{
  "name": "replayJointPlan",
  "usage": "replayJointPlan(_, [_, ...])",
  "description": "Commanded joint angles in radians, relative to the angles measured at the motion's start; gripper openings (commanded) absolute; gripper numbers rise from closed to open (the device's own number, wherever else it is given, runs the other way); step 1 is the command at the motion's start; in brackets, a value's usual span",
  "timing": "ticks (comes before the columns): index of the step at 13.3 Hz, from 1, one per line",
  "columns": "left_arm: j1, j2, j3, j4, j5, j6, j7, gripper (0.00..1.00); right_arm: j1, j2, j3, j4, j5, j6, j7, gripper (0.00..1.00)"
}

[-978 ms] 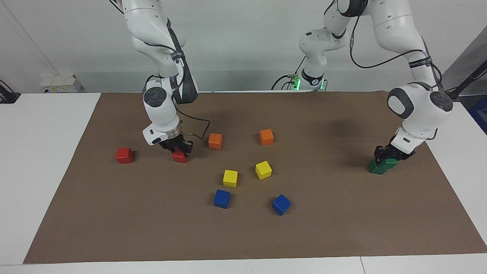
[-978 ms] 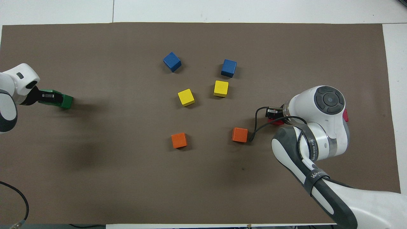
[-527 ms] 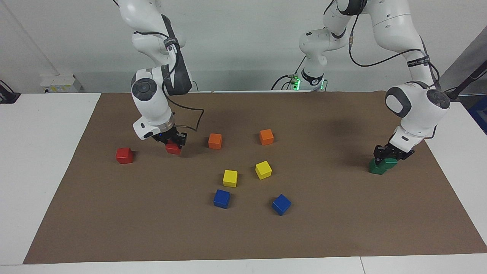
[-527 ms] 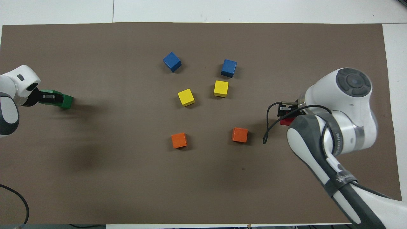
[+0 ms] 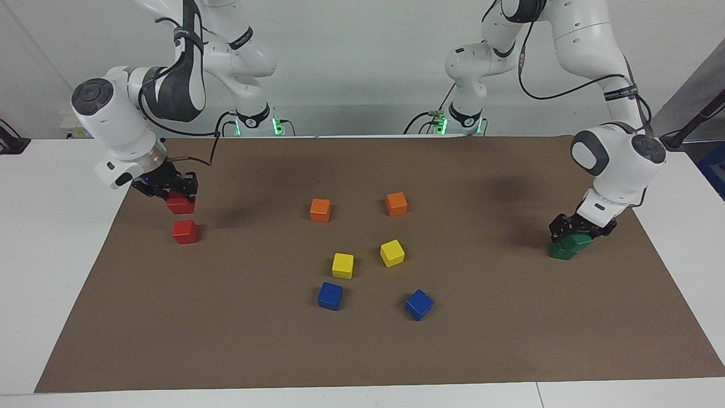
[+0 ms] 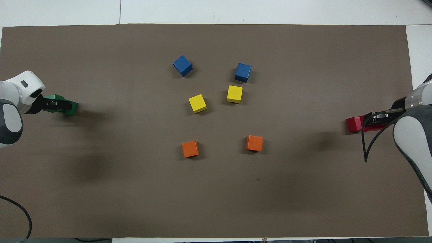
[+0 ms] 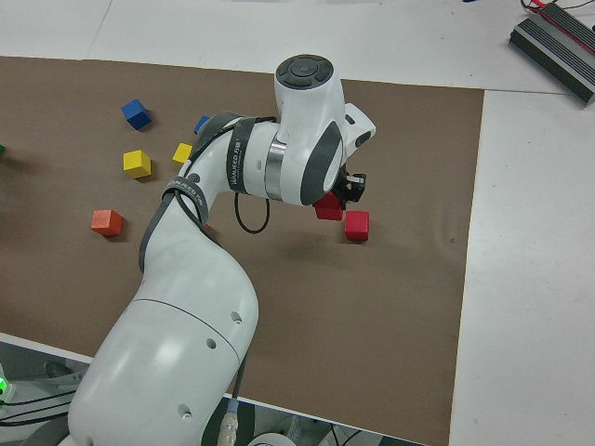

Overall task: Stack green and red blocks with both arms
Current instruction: 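Carry the red cube toward the first red cube with the right gripper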

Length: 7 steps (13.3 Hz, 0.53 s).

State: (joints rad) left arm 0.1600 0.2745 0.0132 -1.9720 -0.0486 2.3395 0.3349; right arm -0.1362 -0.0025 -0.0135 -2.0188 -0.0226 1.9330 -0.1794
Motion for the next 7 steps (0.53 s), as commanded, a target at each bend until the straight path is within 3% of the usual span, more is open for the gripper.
replayJointPlan(1, [-0.008,-0.023,0.005,0.079,-0.016,-0.118,0.003,1.00,-0.028,0.002,0.015,-0.015,-0.017,0.047,-0.019,0.00])
replayJointPlan(5, [-0.010,-0.031,0.002,0.299,-0.016,-0.363,-0.008,1.00,-0.049,0.030,0.015,-0.041,-0.017,0.125,-0.019,0.00])
replayJointPlan(7, [-0.013,-0.063,-0.007,0.355,-0.002,-0.460,-0.065,1.00,-0.057,0.045,0.015,-0.044,-0.017,0.141,-0.019,0.00])
